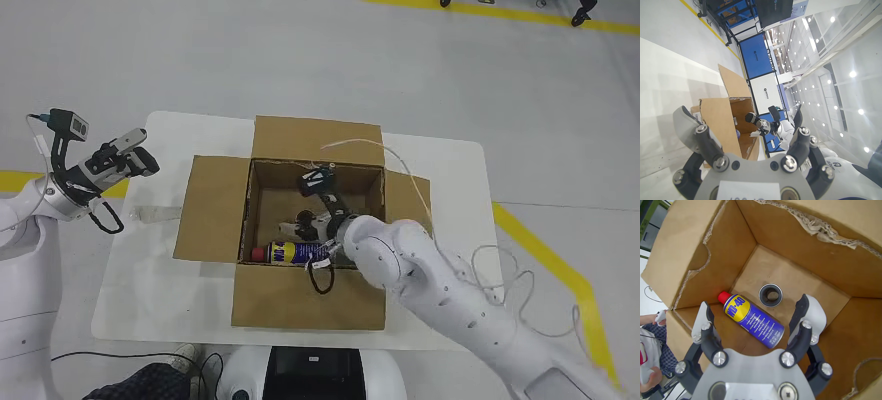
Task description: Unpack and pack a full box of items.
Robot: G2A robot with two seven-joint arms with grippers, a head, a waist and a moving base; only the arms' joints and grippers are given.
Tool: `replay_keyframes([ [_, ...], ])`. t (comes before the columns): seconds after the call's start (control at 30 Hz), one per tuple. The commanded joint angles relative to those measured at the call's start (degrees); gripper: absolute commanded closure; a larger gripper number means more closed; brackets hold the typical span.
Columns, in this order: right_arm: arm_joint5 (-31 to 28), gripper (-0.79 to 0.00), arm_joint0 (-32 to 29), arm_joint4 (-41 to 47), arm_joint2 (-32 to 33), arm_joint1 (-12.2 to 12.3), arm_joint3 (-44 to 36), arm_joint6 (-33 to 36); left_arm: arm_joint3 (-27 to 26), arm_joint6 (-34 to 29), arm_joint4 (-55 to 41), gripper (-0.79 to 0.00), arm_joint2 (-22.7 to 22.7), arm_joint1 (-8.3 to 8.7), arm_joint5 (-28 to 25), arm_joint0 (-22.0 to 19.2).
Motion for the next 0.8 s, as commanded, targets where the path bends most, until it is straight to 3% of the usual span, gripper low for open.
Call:
replay_keyframes([
  [0.0,0.32,-0.785,1.17,-0.87,-1.17,-0.65,1.64,0.69,0.0,0.0,0.0,-0.785,0.0,0.0,0.0,0.0],
  [0.77,0.54,-0.785,6.86,-1.05,-8.68,-8.22,16.09,2.59,0.0,0.0,0.0,-0.785,0.0,0.0,0.0,0.0],
])
